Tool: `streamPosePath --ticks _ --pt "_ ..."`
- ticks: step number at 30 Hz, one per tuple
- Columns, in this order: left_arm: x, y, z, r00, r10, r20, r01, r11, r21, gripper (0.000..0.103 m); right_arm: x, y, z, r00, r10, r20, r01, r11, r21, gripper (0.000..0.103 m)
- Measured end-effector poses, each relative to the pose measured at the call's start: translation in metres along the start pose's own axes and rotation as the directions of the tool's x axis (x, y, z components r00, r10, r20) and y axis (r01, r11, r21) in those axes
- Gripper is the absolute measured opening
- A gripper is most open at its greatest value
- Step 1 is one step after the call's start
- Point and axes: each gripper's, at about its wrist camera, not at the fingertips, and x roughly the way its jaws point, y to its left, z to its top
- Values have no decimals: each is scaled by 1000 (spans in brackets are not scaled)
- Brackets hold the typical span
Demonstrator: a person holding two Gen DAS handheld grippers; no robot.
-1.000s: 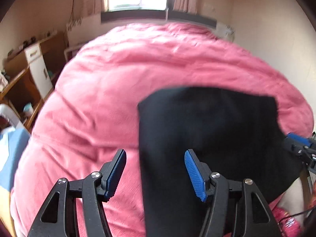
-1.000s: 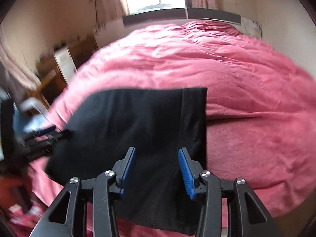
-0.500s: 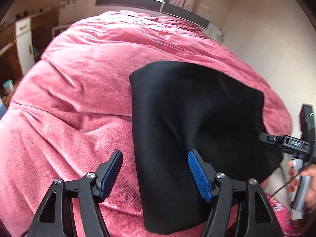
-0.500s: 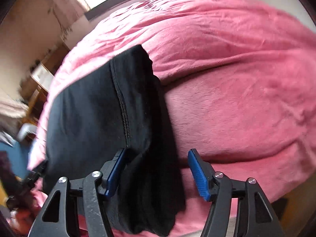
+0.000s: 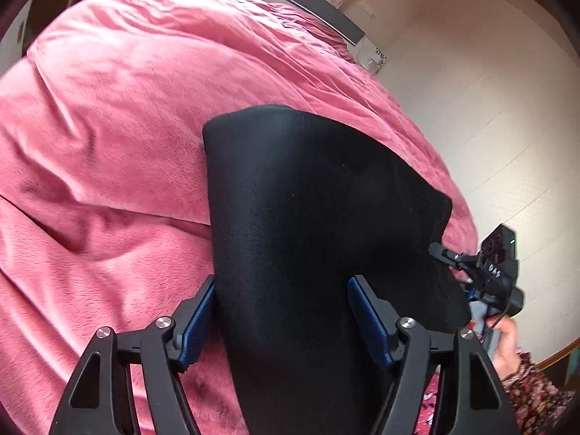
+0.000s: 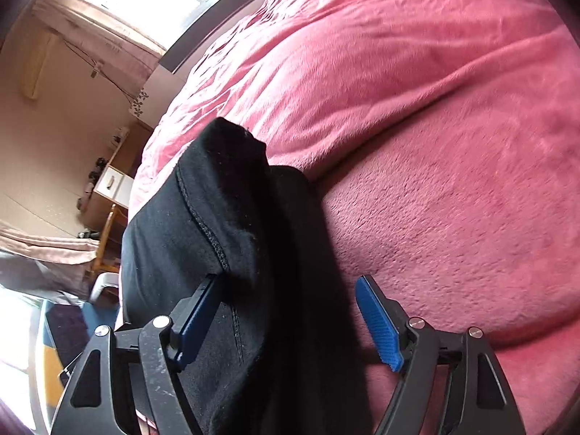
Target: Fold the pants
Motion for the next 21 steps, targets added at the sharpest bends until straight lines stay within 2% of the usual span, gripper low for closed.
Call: streamPosePath --ticks 6,10,13,15,16,18,19,21 --pt "12 11 2 996 -72 -43 67 993 -95 80 16 -4 4 999 36 -22 -36 999 -4 81" --pt "15 6 -1 998 -64 -29 62 995 -75 81 28 -1 2 996 69 -59 -70 997 -19 81" --pt "22 1 -2 995 -86 -39 83 994 -74 81 36 7 -1 997 55 -56 -59 996 -68 80" --pt "20 -5 -4 995 -93 -36 91 994 -60 68 37 10 -2 997 56 -45 -59 995 -78 75" --pt "18 -9 -4 996 -83 -23 82 996 -38 65 37 11 -2 997 59 -42 -62 995 -74 71" --pt "14 -15 -2 997 -71 -8 71 997 -1 50 36 15 -1 997 67 -34 -69 995 -76 63" --pt "9 -20 -2 998 -65 5 65 998 22 46 36 19 0 997 67 -27 -69 994 -84 58" --pt "2 -29 -2 998 -51 22 50 997 60 38 32 26 0 998 68 -14 -69 991 -111 54"
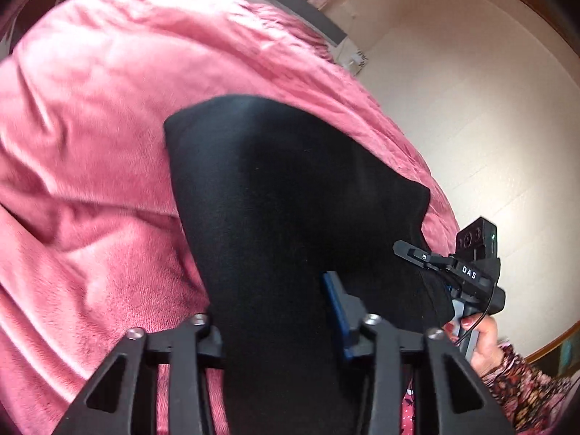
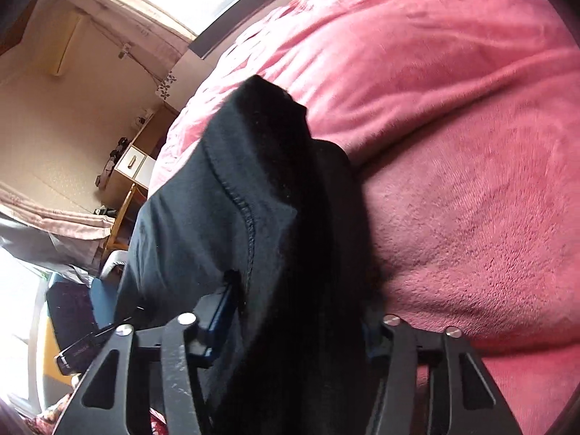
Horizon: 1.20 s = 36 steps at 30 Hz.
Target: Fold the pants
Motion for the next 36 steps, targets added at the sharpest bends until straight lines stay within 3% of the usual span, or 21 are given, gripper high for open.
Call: streamPosePath --ticks 5,13,22,29,36 --pt "-18 -27 -1 997 48 56 -53 993 104 35 -3 27 3 999 4 37 -2 998 -61 47" --pt "-33 -32 -4 985 86 151 -108 984 141 35 8 68 22 994 79 72 -71 992 -105 46" --pt "-36 -21 44 965 116 233 -147 981 123 35 38 116 81 988 114 102 -93 977 -193 46" --pt "-17 2 80 960 153 235 -181 978 101 35 67 110 116 992 93 90 -72 975 -209 46" --pt "42 25 102 963 214 166 -233 966 109 35 115 69 135 998 39 50 -35 996 -83 46"
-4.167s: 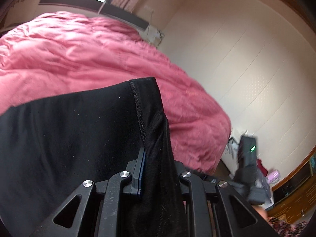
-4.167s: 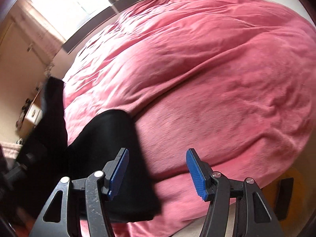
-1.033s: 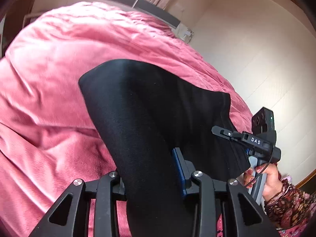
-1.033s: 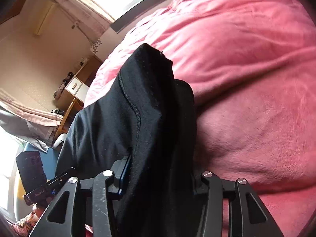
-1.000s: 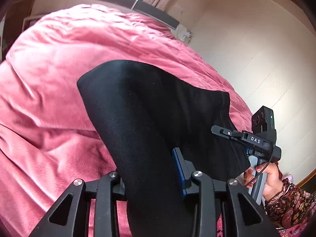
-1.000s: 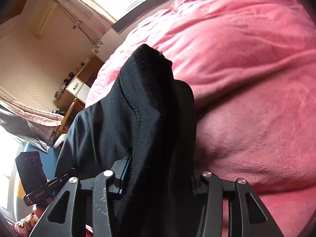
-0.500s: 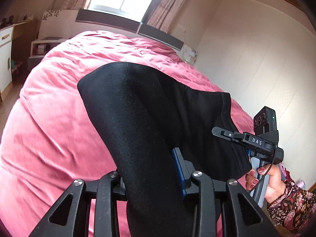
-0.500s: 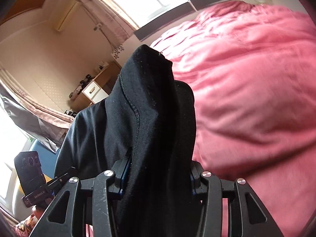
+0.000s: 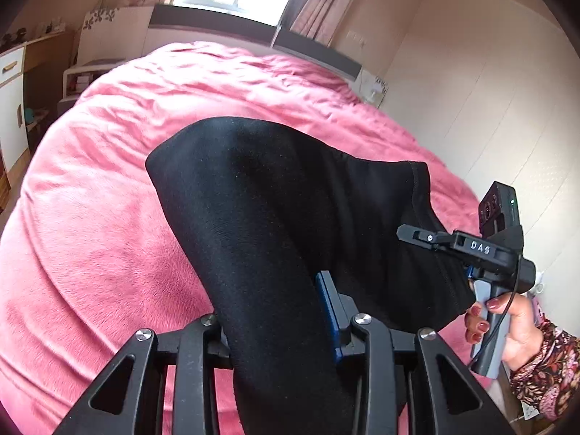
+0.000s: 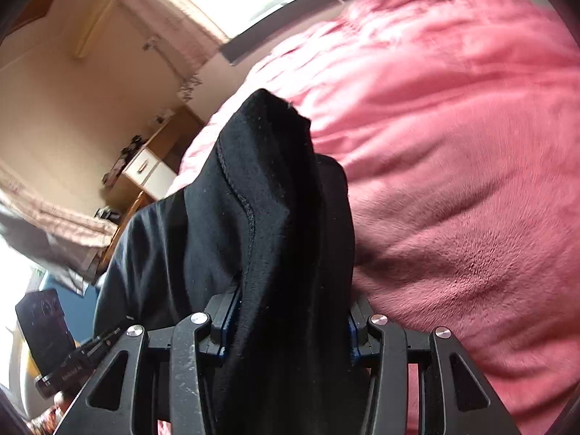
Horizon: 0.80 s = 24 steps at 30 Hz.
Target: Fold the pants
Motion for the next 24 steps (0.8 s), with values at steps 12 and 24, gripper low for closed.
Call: streamPosePath --ticks 12,24 --pt "45 35 -8 998 64 -29 -65 996 -58 75 19 -43 -7 998 -29 64 21 993 116 67" --pt "13 24 -23 980 193 -41 -196 975 -100 74 -22 -26 -10 969 -234 73 233 972 18 80"
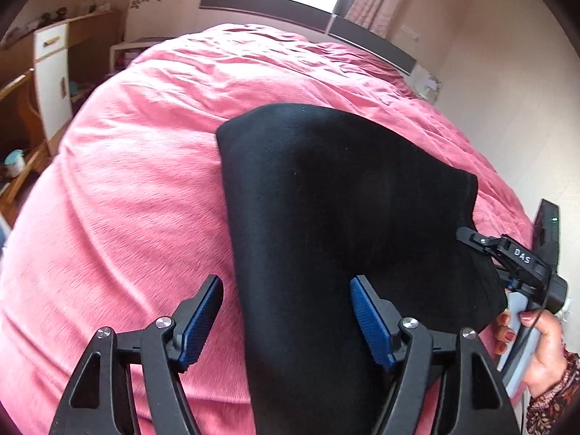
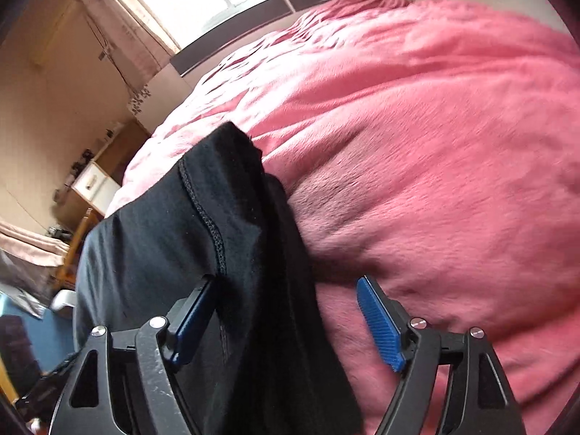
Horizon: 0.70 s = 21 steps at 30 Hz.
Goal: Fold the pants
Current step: 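Lower the folded trousers onto the bed and open both grippers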
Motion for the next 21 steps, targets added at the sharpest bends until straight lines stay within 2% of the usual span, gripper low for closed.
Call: streamPosePath --ticks 4,11,21 --pt "-16 -1 -14 999 38 10 -39 999 10 74 -22 -5 -9 998 -66 21 67 998 -1 84" --pt "-34 1 -39 998 63 18 -63 998 9 74 -59 -28 -47 995 -101 25 99 993 65 86" --pt "-54 -2 -80 994 111 20 -112 993 32 74 -86 -14 -103 987 -155 31 154 987 44 86"
